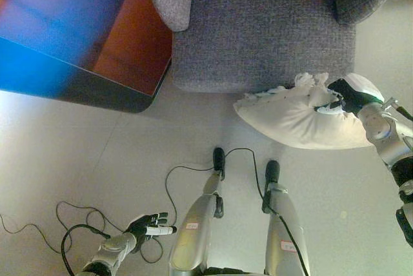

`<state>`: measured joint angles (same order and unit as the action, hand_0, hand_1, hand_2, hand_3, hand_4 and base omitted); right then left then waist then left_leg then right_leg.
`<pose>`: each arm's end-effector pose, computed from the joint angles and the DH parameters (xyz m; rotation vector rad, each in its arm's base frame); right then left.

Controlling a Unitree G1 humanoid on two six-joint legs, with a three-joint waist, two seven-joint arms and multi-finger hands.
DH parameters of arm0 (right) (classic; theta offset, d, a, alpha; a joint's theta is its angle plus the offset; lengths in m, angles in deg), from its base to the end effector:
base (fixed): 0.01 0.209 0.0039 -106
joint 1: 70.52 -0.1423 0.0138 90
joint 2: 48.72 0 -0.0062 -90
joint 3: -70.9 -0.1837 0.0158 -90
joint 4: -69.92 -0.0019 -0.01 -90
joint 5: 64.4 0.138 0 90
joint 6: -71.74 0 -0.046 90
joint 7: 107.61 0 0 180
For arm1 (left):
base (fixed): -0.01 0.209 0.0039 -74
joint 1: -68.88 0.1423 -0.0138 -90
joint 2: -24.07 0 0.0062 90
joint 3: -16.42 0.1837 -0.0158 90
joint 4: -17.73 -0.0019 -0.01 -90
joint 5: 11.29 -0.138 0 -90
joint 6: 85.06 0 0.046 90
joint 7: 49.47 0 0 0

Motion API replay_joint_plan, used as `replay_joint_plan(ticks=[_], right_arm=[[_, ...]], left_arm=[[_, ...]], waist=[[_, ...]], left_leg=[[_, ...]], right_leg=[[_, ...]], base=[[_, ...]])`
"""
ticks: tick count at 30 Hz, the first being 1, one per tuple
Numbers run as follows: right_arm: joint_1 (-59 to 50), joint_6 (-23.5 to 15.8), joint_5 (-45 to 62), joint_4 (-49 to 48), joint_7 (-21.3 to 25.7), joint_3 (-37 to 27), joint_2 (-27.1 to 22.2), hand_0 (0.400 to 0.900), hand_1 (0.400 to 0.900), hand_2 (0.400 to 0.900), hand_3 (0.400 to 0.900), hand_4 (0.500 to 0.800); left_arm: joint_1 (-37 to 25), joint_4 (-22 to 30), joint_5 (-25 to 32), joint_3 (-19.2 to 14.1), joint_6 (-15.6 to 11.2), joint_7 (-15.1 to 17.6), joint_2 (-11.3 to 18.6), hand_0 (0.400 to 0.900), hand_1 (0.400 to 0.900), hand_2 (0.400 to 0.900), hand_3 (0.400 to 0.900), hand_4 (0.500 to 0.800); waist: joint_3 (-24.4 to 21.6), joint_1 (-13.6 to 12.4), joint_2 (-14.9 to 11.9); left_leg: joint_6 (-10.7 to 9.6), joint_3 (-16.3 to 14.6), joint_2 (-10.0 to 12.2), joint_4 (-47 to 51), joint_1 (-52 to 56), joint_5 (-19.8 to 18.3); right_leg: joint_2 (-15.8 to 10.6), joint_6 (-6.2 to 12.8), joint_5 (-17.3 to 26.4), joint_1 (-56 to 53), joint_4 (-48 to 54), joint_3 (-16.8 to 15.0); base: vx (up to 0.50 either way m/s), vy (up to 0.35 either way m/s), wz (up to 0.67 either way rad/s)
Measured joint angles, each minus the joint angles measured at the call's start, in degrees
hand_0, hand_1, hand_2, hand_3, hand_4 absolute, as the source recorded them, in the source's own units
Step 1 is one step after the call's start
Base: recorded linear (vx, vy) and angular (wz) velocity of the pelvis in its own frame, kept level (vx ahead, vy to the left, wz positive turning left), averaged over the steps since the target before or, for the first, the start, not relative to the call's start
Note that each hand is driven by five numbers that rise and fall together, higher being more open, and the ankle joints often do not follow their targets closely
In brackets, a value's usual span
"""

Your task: Pick up the pillow and put it on the sofa.

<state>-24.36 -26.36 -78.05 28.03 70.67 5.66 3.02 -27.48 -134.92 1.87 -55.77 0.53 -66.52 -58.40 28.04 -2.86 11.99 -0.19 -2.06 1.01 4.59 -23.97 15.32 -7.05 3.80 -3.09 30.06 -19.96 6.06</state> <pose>0.2996 -0.3267 0.1676 -1.2767 0.1185 -0.0803 0.1344 0.2585 -0.0822 0.1990 0.9764 -0.2198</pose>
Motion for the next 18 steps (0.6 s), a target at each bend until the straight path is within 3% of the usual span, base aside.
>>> replay_joint_plan(ticks=[7, 18], right_arm=[[3.6, -0.7, -0.3, -6.3, -5.0, 0.0, -1.3, 0.4, 0.4, 0.4, 0.4, 0.5], [6.1, -2.4, 0.6, -10.6, -13.1, -0.2, -2.1, 0.4, 0.4, 0.4, 0.4, 0.5]], left_arm=[[2.5, 0.1, -1.2, -2.5, 1.9, -0.3, 0.2, 0.9, 0.9, 0.9, 0.9, 0.8], [3.8, -1.0, -4.3, -5.9, 4.6, -1.2, 0.4, 0.9, 0.9, 0.9, 0.9, 0.8]], waist=[[-0.6, 1.2, -3.5], [-4.4, 0.9, -9.3]], left_leg=[[0.1, 0.3, 0.7, 0.0, 6.0, -1.7], [-0.2, 0.4, 0.7, 0.0, 11.4, -4.0]], right_leg=[[1.3, 0.09, 1.8, -9.9, 7.6, 1.0], [1.7, 0.63, 6.1, -21.6, 20.3, 2.2]], base=[[0.08, 0.016, 0.03], [0.08, 0.031, 0.02]])
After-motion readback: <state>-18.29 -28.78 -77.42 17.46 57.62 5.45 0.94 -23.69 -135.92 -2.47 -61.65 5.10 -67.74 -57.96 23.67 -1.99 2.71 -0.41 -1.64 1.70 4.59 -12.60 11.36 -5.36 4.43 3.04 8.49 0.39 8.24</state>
